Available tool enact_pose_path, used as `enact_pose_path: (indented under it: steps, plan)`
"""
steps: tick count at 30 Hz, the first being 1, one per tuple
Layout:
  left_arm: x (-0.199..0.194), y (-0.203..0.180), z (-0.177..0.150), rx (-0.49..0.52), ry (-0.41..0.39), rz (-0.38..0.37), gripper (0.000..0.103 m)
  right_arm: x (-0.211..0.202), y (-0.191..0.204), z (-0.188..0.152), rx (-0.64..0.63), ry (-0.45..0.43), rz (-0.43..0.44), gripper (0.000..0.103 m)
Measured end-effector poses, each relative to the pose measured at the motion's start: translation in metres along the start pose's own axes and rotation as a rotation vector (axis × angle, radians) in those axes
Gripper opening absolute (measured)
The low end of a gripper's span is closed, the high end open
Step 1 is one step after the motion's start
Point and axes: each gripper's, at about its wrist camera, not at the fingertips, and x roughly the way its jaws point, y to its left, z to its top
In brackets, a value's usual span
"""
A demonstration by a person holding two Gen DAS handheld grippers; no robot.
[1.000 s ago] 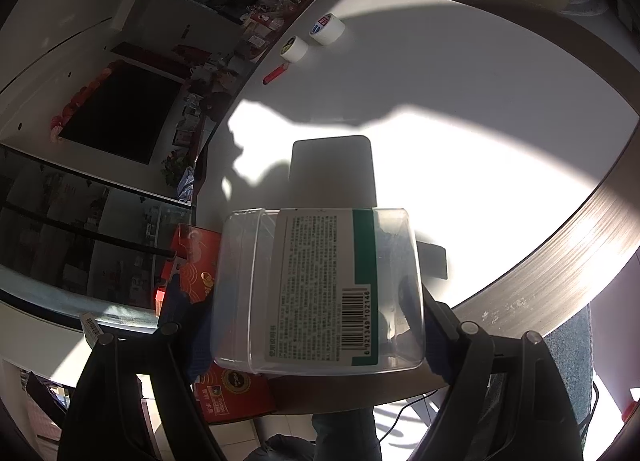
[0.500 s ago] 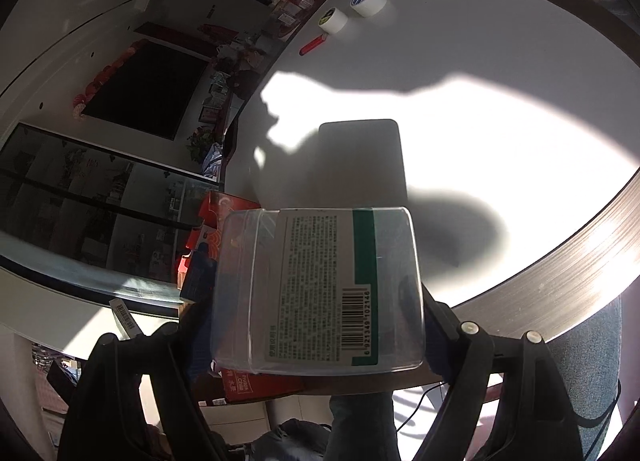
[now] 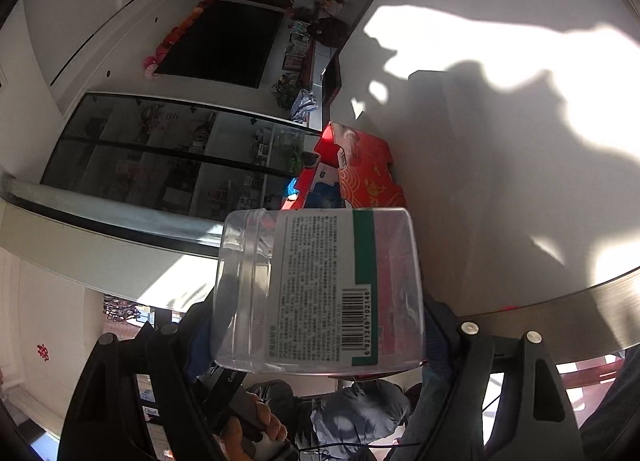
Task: Organize objects
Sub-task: 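Hold the Cefixime box over the tray with the left gripper while the right brings the clear box over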
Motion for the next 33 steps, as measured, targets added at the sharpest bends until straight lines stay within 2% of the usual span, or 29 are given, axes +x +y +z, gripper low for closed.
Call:
enact_pose_path:
  steps: [14, 33]
  plan:
    - [0.000, -0.004, -0.003, 0.045, -0.007, 0.061, 0.079, 0.000, -0.009, -0.008, 0.023, 0.013, -0.010, 0.083]
    - [0.002, -0.002, -0.006, 0.062, 0.010, 0.071, 0.079, 0.001, -0.015, -0.008, 0.034, 0.014, -0.012, 0.083]
